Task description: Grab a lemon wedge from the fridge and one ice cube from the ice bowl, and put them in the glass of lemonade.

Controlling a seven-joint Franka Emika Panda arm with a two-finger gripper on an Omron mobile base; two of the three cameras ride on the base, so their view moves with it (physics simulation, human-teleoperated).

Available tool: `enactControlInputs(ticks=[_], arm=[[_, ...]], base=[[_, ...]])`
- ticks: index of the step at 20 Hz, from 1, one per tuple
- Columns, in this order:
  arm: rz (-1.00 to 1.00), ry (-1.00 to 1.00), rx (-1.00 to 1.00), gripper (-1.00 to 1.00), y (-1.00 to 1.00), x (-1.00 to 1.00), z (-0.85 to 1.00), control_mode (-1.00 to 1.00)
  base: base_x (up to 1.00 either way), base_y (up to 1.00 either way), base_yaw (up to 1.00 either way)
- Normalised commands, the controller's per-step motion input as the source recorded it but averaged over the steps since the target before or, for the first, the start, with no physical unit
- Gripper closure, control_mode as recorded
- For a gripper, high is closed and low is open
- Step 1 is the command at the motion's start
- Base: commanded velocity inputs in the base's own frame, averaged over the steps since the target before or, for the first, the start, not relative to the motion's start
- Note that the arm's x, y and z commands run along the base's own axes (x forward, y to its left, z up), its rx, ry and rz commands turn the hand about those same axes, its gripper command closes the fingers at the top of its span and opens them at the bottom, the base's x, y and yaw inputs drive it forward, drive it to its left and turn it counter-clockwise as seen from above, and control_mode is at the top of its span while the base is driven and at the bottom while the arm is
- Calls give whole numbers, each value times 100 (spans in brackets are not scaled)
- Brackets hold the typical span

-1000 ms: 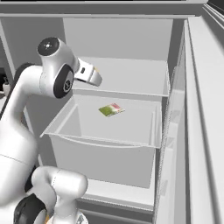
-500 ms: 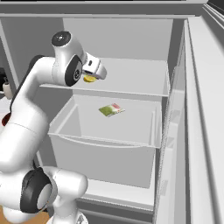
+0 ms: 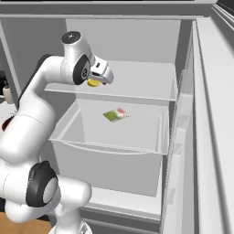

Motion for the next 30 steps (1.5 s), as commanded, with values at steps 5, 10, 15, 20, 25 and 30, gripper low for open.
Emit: enactControlInputs(ticks=[5,10,15,20,25,30], arm=[[0,10,0,-100,-3,-12,-16,-100],[0,8,-2,100,0,7,-30,-100],[0,0,0,100,0,31,-14,-100],[0,0,0,100,0,-2,-15,-100],[0,0,0,100,0,-100,-42,-100],[1,-9,0,100,-6,-100,-2,-100]], base=[[0,0,0],[0,0,0],[0,0,0],[0,0,0],[0,0,0],[0,0,0]])
